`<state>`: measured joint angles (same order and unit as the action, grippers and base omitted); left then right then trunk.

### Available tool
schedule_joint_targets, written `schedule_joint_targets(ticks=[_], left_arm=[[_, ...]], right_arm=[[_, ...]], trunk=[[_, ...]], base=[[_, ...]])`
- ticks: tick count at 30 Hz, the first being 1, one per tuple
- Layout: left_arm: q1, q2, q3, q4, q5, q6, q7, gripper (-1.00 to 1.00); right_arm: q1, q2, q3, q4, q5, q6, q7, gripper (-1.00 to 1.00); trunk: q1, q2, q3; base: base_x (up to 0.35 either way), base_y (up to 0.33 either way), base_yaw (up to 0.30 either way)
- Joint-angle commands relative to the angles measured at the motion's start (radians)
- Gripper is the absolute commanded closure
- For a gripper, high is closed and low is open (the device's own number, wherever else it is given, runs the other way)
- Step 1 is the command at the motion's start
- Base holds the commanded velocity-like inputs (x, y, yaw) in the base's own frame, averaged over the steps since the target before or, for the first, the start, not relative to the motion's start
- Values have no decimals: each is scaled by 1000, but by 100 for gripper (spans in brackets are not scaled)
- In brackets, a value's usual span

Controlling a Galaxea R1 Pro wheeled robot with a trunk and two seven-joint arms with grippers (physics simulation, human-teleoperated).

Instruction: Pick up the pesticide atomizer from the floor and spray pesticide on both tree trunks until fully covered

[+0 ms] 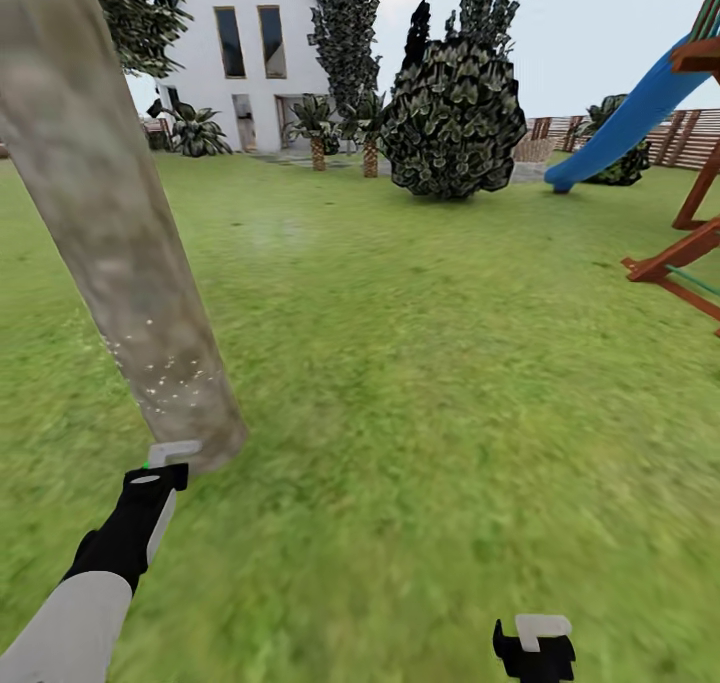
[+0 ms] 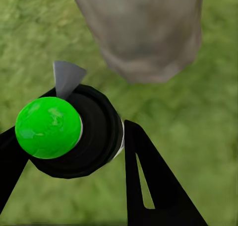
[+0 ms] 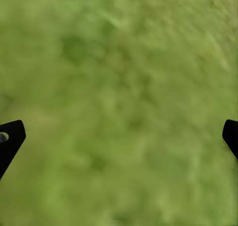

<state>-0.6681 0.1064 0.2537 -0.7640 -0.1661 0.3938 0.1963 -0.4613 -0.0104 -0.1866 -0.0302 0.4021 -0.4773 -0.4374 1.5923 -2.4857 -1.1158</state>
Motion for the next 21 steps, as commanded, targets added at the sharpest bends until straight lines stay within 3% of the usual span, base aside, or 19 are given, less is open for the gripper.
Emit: schedule_joint_targets(ticks=[1, 15, 21], left_arm=[[-1, -1, 1, -1, -11, 7, -1, 100], [-1, -1, 1, -1, -12, 7, -1, 100], [-1, -1, 1, -1, -12, 7, -1, 100]], right_arm=[[0, 0, -8, 1, 11, -3, -3, -100], [0, 1, -8, 1, 11, -3, -3, -100], [0, 1, -8, 1, 11, -3, -3, -100]], trunk=[[0, 0, -1], [0, 0, -1], [0, 0, -1]], base=[[138, -267, 228], [151, -267, 30], [153, -267, 248]])
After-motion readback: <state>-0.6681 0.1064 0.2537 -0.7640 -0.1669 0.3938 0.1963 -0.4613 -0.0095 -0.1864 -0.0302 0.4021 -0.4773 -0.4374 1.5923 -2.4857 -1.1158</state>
